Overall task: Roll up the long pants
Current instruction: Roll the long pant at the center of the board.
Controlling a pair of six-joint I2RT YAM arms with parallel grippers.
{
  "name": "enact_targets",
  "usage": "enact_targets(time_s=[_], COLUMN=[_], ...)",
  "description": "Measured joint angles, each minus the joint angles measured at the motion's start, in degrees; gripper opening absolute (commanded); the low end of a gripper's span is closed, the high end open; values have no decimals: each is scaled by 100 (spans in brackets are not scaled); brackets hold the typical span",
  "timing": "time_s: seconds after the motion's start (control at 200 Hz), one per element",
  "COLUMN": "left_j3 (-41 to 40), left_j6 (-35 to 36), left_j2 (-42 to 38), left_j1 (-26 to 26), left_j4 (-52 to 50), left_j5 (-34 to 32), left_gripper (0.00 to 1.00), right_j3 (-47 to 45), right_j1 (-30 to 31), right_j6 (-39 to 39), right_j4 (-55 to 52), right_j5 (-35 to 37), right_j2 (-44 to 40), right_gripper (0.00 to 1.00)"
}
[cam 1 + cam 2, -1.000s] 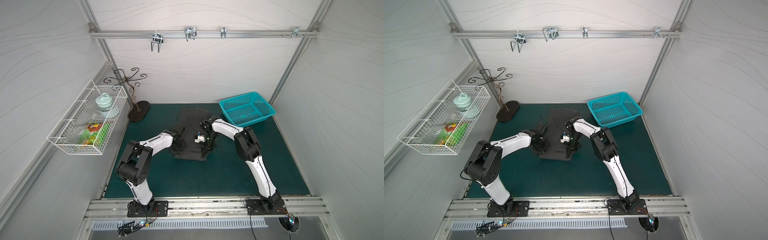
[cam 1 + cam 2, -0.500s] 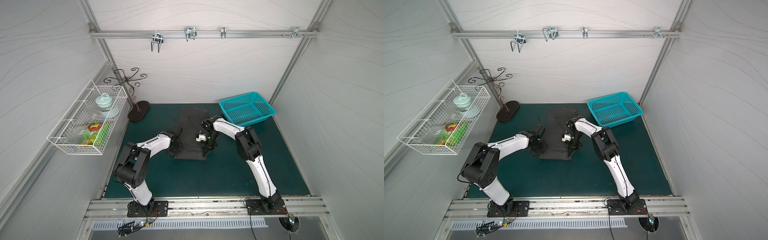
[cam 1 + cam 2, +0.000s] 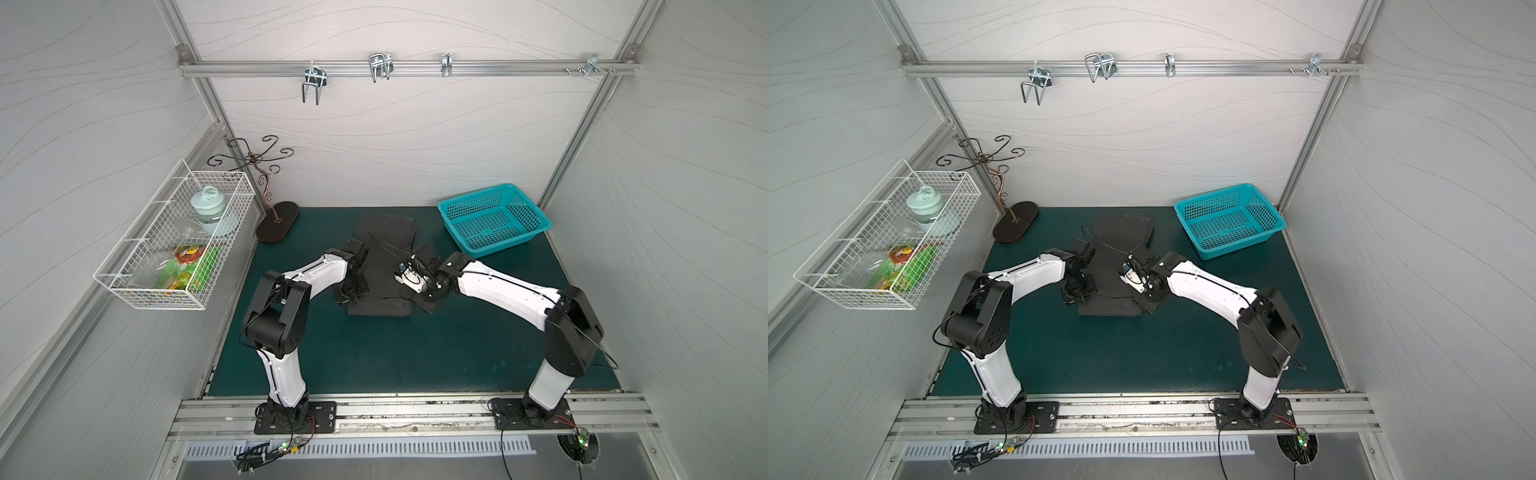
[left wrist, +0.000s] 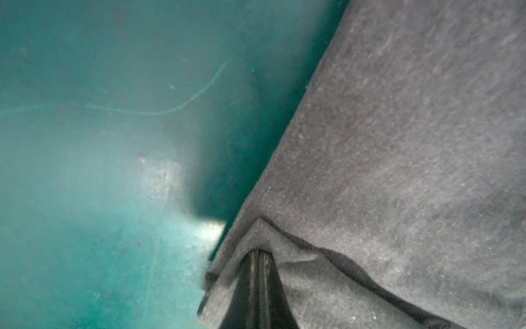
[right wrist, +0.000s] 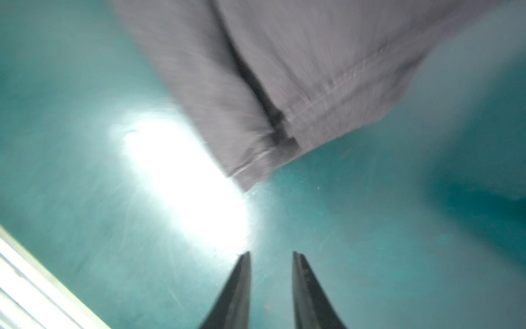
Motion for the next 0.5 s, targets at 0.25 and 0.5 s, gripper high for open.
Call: enact_targets(time_s=[0.25,0.5], left_j3=[155,190], left_j6=[144,280], left_j2=[116,138], left_j1=[4,9], left_j4=[-162,-201], left_j5=[20,39], left_gripper=[0,0], right_j3=[-516,-839], right_j1=[984,1884], right_j6=[-332,-1049], right_j4=[664,1405], right_j5=[892,1993], right_j2=[-199,826], right_gripper=[66,83])
